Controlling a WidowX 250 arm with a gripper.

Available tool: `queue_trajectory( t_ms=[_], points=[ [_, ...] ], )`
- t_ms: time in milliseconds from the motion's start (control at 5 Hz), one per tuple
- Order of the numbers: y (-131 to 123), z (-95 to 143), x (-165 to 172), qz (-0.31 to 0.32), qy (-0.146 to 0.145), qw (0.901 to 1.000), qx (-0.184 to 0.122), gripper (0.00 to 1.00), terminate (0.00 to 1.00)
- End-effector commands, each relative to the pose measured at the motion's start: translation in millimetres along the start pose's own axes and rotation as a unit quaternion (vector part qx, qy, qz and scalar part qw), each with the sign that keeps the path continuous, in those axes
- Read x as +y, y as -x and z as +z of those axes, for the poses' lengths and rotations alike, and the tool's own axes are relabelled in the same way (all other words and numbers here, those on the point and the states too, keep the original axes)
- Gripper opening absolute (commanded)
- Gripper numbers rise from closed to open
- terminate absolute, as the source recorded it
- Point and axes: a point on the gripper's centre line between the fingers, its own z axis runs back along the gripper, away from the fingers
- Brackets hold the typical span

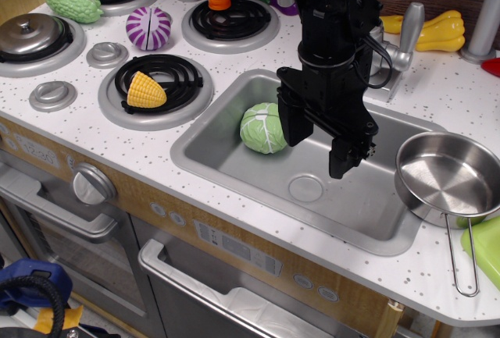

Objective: Put pan in sink

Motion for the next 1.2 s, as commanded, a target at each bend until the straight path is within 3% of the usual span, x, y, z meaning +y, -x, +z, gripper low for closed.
queue_trajectory(
  t_ms=[0,400,600,1000],
  points=[
    [0,0,0,0.000,0.000,1.0000,0.000,1.00,0.00],
    [-26,30,-19,0.032,-0.004,0.9995,-0.003,1.00,0.00],
    [-44,36,-31,0.070,0.014,0.9974,-0.005,1.00,0.00],
    [-71,14,-41,0.144,-0.015,0.9883,-0.048,1.00,0.00]
  ],
)
